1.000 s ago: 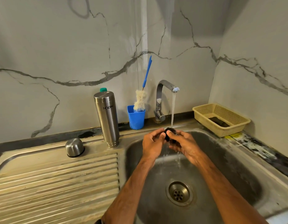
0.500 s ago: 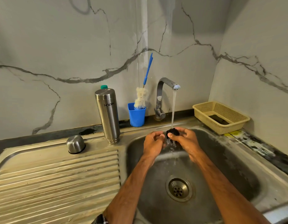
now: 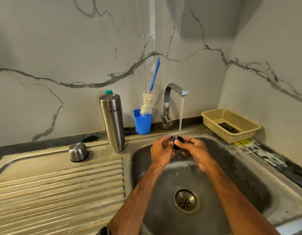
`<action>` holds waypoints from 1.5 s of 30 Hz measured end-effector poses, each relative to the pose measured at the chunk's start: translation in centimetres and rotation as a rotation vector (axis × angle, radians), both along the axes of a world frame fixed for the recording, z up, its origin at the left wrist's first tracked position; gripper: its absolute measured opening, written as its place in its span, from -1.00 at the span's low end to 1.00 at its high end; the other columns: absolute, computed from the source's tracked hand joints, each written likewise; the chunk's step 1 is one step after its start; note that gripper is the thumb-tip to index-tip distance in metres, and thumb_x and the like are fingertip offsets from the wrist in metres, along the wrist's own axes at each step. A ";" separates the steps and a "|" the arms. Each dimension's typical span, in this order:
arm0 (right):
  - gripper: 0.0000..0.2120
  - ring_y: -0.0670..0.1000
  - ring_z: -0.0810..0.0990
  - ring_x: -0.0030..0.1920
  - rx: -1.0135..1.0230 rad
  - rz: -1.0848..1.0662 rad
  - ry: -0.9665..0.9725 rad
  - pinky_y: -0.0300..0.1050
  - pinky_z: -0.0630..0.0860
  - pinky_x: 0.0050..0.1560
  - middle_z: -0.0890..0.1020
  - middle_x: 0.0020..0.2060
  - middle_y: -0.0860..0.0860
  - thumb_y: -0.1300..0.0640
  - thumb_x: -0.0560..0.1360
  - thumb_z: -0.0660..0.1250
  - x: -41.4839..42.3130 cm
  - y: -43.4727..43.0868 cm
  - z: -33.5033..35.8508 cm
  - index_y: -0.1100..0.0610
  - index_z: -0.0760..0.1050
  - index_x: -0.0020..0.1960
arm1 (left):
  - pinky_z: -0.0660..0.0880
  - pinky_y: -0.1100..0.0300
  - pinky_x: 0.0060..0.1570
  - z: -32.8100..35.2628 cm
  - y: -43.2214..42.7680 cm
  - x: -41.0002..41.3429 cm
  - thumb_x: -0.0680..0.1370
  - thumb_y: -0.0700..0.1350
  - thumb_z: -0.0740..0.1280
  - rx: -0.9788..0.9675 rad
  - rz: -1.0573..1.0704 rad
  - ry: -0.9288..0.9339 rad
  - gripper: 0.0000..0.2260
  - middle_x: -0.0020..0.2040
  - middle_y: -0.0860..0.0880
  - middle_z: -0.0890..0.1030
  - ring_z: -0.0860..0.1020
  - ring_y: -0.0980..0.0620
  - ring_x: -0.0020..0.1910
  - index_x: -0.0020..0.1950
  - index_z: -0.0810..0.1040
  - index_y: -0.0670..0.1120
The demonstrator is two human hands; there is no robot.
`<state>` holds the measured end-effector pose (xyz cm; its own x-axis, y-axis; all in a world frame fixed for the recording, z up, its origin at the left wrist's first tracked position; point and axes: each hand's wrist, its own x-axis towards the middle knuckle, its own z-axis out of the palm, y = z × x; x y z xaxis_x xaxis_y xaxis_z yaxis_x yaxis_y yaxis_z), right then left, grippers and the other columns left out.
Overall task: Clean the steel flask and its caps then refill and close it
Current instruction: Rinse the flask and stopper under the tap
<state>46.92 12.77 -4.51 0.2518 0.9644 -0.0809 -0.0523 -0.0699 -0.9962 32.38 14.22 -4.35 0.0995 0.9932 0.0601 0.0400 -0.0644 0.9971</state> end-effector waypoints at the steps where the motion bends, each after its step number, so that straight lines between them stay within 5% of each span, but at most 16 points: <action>1: -0.52 0.04 0.71 0.06 0.000 0.031 -0.014 -0.01 0.63 0.12 0.73 0.02 0.05 0.14 0.34 0.60 0.1 0.0 -0.1 0.13 0.59 0.23 | 0.66 0.14 0.03 -0.1 0.1 -0.1 0.63 -0.21 0.34 0.043 0.021 0.043 -0.77 0.09 0.01 0.69 0.69 0.05 -0.01 0.27 0.61 -0.05; 4: -0.45 0.03 0.69 0.08 0.014 0.089 -0.162 -0.04 0.66 0.06 0.70 0.10 0.07 0.20 0.33 0.61 -0.2 -0.4 0.5 0.15 0.55 0.29 | 0.60 0.07 0.22 -0.1 0.2 -0.2 0.63 -0.24 0.33 0.086 0.057 0.088 -0.75 0.15 0.01 0.66 0.63 0.09 0.13 0.29 0.60 -0.07; 9: -0.51 -0.12 0.59 0.05 0.141 -0.019 -0.466 -0.36 0.47 -0.04 0.63 0.03 -0.10 0.20 0.36 0.59 -0.6 -0.5 2.2 0.07 0.57 0.26 | 0.60 0.09 0.21 0.4 0.5 -0.1 0.62 -0.23 0.34 0.092 0.053 0.026 -0.74 0.15 0.01 0.65 0.63 0.08 0.12 0.31 0.56 -0.06; 14: -0.51 -0.04 0.58 0.16 0.151 -0.068 -0.542 -0.08 0.52 0.24 0.65 0.13 -0.02 0.19 0.38 0.57 -1.3 -0.5 2.1 0.09 0.57 0.28 | 0.58 0.05 0.24 -0.2 0.6 -0.1 0.61 -0.24 0.35 0.033 0.059 0.058 -0.74 0.10 0.03 0.65 0.62 0.09 0.09 0.29 0.57 -0.06; 20: -0.55 -0.05 0.60 0.13 0.136 -0.071 -0.613 -0.07 0.52 0.27 0.67 0.11 0.00 0.19 0.38 0.58 -1.6 -0.5 1.5 0.09 0.59 0.24 | 0.62 0.13 0.14 -0.3 0.7 -0.2 0.61 -0.22 0.35 -0.004 0.067 0.056 -0.78 0.09 0.02 0.66 0.63 0.09 0.05 0.24 0.60 -0.05; 22: -0.54 -0.09 0.57 0.12 0.157 -0.115 -0.615 -0.17 0.50 0.20 0.65 0.11 -0.04 0.17 0.38 0.58 -1.7 -0.4 1.6 0.08 0.58 0.25 | 0.61 0.22 0.05 -0.1 0.7 -0.1 0.62 -0.22 0.34 -0.012 0.054 0.069 -0.78 0.08 0.02 0.66 0.63 0.10 0.03 0.24 0.59 -0.04; 25: -0.61 -0.12 0.60 0.05 0.157 -0.076 -0.667 -0.38 0.44 -0.01 0.67 0.05 -0.05 0.10 0.39 0.58 -2.0 -0.3 1.5 0.07 0.60 0.18 | 0.59 0.12 0.19 0.0 0.5 0.2 0.61 -0.22 0.34 -0.027 0.031 0.091 -0.77 0.09 0.00 0.66 0.62 0.07 0.09 0.26 0.60 -0.07; 29: -0.59 -0.14 0.53 0.06 0.166 -0.130 -0.685 -0.40 0.38 0.03 0.60 0.01 -0.11 0.15 0.40 0.57 -2.3 -0.4 1.8 0.06 0.58 0.21 | 0.62 0.15 0.10 -0.1 0.5 0.1 0.61 -0.20 0.35 -0.069 0.009 0.099 -0.79 0.08 0.00 0.66 0.63 0.05 0.09 0.23 0.60 -0.04; 32: -0.69 -0.11 0.59 0.04 0.164 -0.097 -0.710 -0.49 0.33 -0.12 0.60 -0.07 -0.14 0.17 0.40 0.56 -2.5 -0.4 2.1 0.00 0.59 0.10 | 0.58 0.03 0.23 0.0 0.7 -0.1 0.61 -0.20 0.34 -0.083 0.033 0.066 -0.78 0.11 0.00 0.65 0.61 0.04 0.13 0.24 0.59 -0.04; 36: -0.56 -0.14 0.49 0.10 0.207 -0.178 -0.668 -0.29 0.39 0.11 0.55 0.03 -0.13 0.16 0.41 0.55 -2.4 -0.3 1.9 0.07 0.56 0.27 | 0.57 -0.02 0.25 0.1 0.7 -0.3 0.66 -0.09 0.29 -0.097 0.049 0.080 -0.82 0.11 -0.03 0.65 0.61 0.01 0.12 0.23 0.60 -0.04; 45: -0.53 -0.01 0.57 0.22 0.095 -0.151 -0.448 -0.05 0.52 0.26 0.62 0.19 -0.01 0.13 0.42 0.55 -1.8 -0.1 1.0 0.08 0.52 0.29 | 0.62 0.07 0.03 0.0 0.3 -0.3 0.69 -0.08 0.23 -0.122 -0.032 0.070 -0.83 0.04 -0.11 0.67 0.62 0.01 -0.06 0.16 0.59 -0.07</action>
